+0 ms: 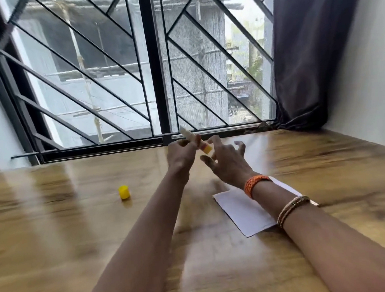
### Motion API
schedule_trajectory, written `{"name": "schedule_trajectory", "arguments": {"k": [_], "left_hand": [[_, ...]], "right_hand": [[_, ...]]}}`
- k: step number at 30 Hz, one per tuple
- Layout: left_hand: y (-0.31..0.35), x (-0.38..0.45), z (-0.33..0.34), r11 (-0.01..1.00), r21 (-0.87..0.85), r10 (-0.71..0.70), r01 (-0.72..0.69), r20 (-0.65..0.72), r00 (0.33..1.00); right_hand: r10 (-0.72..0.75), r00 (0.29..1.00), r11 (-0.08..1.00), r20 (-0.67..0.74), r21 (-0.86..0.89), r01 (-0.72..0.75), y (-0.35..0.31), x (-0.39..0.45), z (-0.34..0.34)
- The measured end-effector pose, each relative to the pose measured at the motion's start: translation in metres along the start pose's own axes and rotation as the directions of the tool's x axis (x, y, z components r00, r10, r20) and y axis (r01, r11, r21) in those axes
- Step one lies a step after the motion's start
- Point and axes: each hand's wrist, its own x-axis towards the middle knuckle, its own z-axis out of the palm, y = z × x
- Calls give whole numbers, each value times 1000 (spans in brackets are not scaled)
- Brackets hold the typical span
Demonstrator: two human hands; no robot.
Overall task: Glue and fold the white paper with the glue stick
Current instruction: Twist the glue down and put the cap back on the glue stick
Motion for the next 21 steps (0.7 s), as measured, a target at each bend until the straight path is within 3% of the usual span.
{"name": "schedule_trajectory", "arguments": {"k": [5, 10, 14, 17, 21], "left_hand": [[10, -10, -6, 957, -231, -165, 175, 63, 984], [22, -16, -10, 948, -294, -118, 127, 48, 992], [20, -16, -17, 949, -289, -114, 126, 56, 992], [23, -19, -17, 936, -322, -138, 141, 33, 990], [26, -21, -13, 921, -332, -196, 203, 55, 979]], "right_hand": [[-157, 956, 970, -247, 141, 196, -16, -4, -2], [-150, 894, 931, -422, 244, 271, -25, -7, -11], [-173, 871, 910, -459, 263, 320, -34, -8, -13], [-289, 841, 915, -458, 127, 383, -37, -8, -14], [-527, 763, 838, -374, -380, 392, -30, -7, -20]]}}
